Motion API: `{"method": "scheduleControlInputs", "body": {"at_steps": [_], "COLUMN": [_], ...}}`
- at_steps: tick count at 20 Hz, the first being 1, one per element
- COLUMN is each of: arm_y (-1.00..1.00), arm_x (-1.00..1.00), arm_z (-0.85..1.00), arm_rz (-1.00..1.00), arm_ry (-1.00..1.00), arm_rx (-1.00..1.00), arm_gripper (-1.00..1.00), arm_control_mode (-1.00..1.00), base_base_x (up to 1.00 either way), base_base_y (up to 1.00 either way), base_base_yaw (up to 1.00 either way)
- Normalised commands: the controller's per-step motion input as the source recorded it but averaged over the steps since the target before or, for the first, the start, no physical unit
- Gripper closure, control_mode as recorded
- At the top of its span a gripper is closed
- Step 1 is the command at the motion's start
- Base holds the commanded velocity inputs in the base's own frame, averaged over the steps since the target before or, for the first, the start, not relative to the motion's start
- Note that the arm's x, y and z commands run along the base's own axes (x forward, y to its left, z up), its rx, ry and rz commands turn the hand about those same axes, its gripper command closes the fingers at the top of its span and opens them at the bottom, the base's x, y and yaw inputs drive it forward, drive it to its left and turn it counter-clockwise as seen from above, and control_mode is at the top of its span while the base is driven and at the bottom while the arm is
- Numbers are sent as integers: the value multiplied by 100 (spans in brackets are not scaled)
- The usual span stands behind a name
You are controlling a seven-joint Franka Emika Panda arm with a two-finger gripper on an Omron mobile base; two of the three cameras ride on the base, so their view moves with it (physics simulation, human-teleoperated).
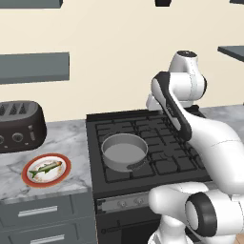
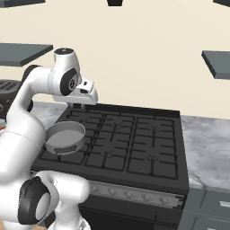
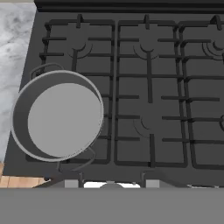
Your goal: Retrieve the frozen meat and place it in the pot on a burner. Then turn the burner on.
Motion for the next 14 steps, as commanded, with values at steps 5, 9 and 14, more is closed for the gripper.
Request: {"method": "scheduleControlInputs", "body": {"at_steps": [5,9,14], "arm_y": [0,0,1], "arm_x": [-1,0,-5], "arm_z": [0,0,0], "arm_rz": [0,0,0], "arm_ry": [-1,0,0], "arm_rx": [0,0,0], "arm_gripper": [-100,-100,-100], "arm_control_mode": [-100,-100,-100], "base_base_x": [0,0,0], "base_base_y": [0,0,0], "base_base_yaw": [0,0,0]}}
